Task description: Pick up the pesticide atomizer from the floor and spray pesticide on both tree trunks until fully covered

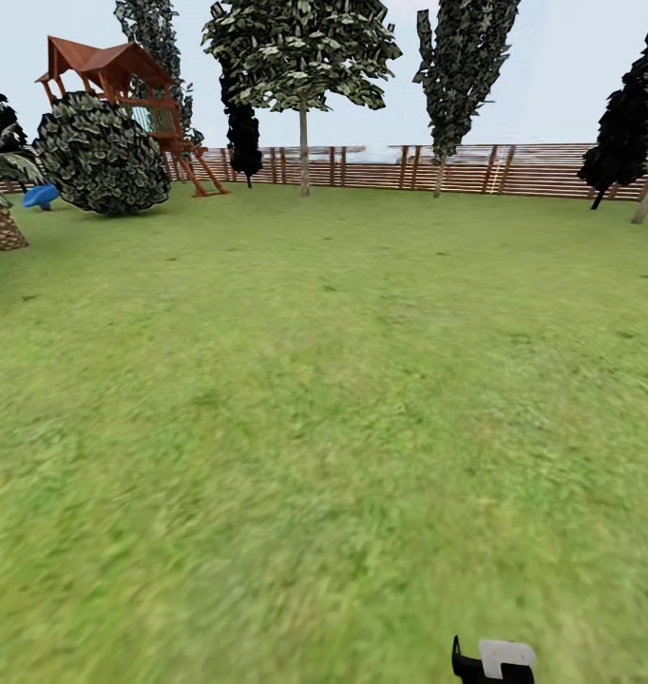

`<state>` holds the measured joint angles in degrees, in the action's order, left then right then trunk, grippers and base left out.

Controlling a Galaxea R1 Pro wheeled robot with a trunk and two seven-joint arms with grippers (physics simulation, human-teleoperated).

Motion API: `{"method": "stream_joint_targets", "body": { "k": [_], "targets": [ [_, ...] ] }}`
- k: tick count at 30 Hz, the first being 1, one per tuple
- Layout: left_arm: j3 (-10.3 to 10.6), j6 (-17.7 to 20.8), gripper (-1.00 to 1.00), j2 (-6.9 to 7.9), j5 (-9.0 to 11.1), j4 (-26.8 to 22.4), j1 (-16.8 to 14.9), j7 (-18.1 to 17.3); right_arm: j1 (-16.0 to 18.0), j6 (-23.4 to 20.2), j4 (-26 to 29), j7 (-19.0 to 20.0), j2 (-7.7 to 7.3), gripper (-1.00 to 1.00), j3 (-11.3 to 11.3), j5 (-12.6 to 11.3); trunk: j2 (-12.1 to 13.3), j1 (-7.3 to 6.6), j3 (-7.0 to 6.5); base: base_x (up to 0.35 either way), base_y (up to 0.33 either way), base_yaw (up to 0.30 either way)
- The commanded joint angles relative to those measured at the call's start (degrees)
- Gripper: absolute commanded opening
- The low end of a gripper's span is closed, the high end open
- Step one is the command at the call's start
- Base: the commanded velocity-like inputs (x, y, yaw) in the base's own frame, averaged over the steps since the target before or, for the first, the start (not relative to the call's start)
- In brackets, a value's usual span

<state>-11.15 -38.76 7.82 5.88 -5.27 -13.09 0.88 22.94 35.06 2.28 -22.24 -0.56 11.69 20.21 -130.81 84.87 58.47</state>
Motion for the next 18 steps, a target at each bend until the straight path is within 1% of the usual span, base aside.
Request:
{"method": "stream_joint_targets", "body": {
  "k": [1, 4, 8, 18],
  "targets": [
    [-0.02, 0.00, -1.00, 0.00, 0.01, -0.01, 0.00, 0.00, 0.00, 0.00, 0.00, 0.00, 0.10, 1.00, 0.01, -0.03, 0.00, 0.00, 0.00, 0.337, 0.000, 0.000],
    [-0.02, 0.00, -1.00, 0.01, 0.01, -0.01, 0.00, 0.00, 0.02, 0.00, 0.00, -0.03, 0.19, 1.00, 0.00, -0.08, 0.00, 0.00, 0.00, 0.337, 0.000, 0.027],
    [-0.02, 0.00, -1.00, 0.01, 0.01, -0.01, 0.00, 0.00, 0.00, -0.04, 0.00, -0.08, 0.25, 1.00, 0.05, -0.09, 0.00, 0.00, 0.00, 0.337, 0.000, 0.124],
    [-0.02, -0.03, -1.00, 0.00, 0.01, -0.09, 0.00, 0.00, 0.01, -0.26, -0.78, -0.18, 0.38, 1.00, 0.09, -0.34, 0.00, 0.00, 0.00, 0.337, 0.000, 0.007]
  ]
}}
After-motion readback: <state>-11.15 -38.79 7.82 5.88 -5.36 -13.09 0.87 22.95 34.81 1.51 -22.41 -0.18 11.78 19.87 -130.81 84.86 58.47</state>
